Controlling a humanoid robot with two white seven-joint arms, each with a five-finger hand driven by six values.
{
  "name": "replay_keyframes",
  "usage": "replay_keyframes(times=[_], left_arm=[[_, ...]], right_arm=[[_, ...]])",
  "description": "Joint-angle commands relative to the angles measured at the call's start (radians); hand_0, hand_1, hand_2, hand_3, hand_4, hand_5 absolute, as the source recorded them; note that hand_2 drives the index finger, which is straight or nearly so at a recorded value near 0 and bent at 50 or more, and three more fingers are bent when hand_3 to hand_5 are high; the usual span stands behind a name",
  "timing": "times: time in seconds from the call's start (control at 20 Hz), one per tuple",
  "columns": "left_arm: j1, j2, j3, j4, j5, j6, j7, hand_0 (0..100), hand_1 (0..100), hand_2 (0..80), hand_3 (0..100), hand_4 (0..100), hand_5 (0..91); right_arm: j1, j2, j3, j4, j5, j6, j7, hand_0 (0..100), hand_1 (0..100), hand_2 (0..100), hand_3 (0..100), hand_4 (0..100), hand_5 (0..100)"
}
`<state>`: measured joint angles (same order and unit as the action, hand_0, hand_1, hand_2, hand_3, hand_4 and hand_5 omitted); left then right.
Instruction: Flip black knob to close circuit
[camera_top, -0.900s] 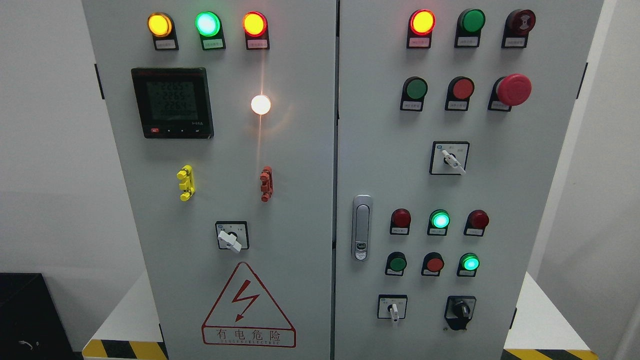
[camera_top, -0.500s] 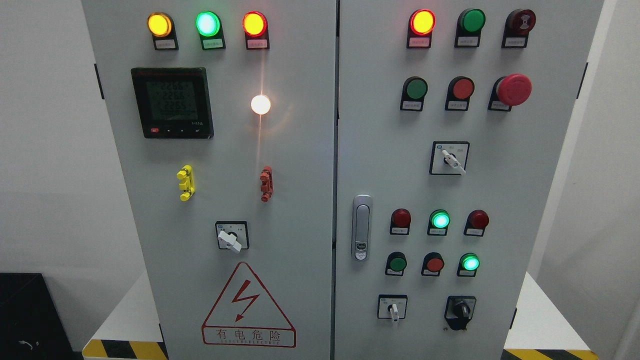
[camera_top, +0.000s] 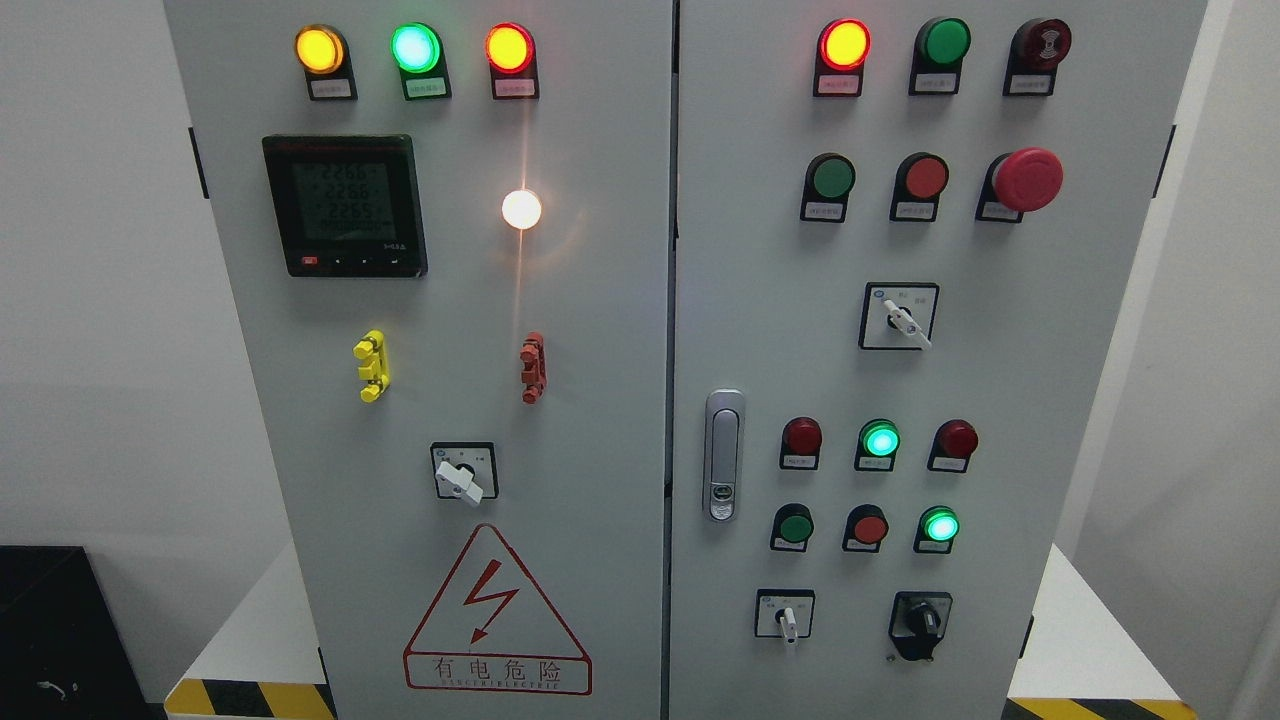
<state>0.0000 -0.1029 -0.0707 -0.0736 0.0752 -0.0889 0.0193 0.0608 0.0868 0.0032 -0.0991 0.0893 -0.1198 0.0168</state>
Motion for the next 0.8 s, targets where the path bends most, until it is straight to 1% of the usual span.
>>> replay_keyframes(times=[0.0, 0.15, 0.25, 0.3, 0.35, 0.4, 0.5, 0.55, 0.6, 0.7, 0.75], left_arm=[[0.006, 0.0, 0.0, 0.0, 0.0, 0.0, 0.001, 12, 56, 0.0, 0, 0, 0.0], [0.006, 0.0, 0.0, 0.0, 0.0, 0.0, 0.001, 12, 56, 0.0, 0, 0, 0.0], [0.006, 0.0, 0.0, 0.0, 0.0, 0.0, 0.001, 12, 56, 0.0, 0, 0, 0.0], [0.006, 0.0, 0.0, 0.0, 0.0, 0.0, 0.001, 12, 56, 0.0, 0, 0, 0.0], [0.006, -0.001, 0.0, 0.0, 0.0, 0.0, 0.001, 12, 56, 0.0, 0, 0, 0.0], [0.006, -0.001, 0.0, 0.0, 0.0, 0.0, 0.001, 12, 56, 0.0, 0, 0, 0.0], [0.006, 0.0, 0.0, 0.0, 0.0, 0.0, 0.001, 12, 56, 0.0, 0, 0, 0.0], [0.006, 0.0, 0.0, 0.0, 0.0, 0.0, 0.001, 12, 56, 0.0, 0, 0, 0.0], [0.006, 0.0, 0.0, 0.0, 0.0, 0.0, 0.001, 12, 56, 0.0, 0, 0, 0.0], [0.006, 0.0, 0.0, 0.0, 0.0, 0.0, 0.001, 12, 56, 0.0, 0, 0, 0.0], [0.006, 0.0, 0.0, 0.0, 0.0, 0.0, 0.001, 12, 56, 0.0, 0, 0, 0.0]], right_arm=[[0.002, -0.001, -0.023, -0.05, 0.003, 0.006, 0.003, 0, 5, 0, 0, 0, 0], [0.002, 0.007, -0.02, -0.089, 0.048, 0.038, 0.003, 0, 6, 0, 0, 0, 0], [0.002, 0.01, -0.022, -0.157, 0.088, 0.06, 0.006, 0, 6, 0, 0, 0, 0], [0.004, 0.011, -0.017, -0.197, 0.102, 0.084, 0.02, 0, 6, 0, 0, 0, 0], [0.008, 0.013, -0.005, -0.241, 0.112, 0.109, 0.034, 0, 6, 0, 0, 0, 0], [0.014, 0.011, 0.015, -0.282, 0.113, 0.132, 0.038, 0, 6, 0, 0, 0, 0], [0.016, 0.011, 0.075, -0.336, 0.113, 0.157, 0.032, 0, 6, 1, 1, 0, 0], [0.016, 0.011, 0.098, -0.349, 0.115, 0.161, 0.028, 0, 5, 4, 5, 0, 0], [0.016, 0.01, 0.113, -0.369, 0.116, 0.169, 0.022, 0, 5, 5, 6, 1, 0], [0.016, 0.007, 0.135, -0.415, 0.116, 0.193, 0.02, 0, 5, 14, 13, 8, 0], [0.016, 0.004, 0.142, -0.431, 0.121, 0.197, 0.019, 0, 5, 15, 14, 10, 0]])
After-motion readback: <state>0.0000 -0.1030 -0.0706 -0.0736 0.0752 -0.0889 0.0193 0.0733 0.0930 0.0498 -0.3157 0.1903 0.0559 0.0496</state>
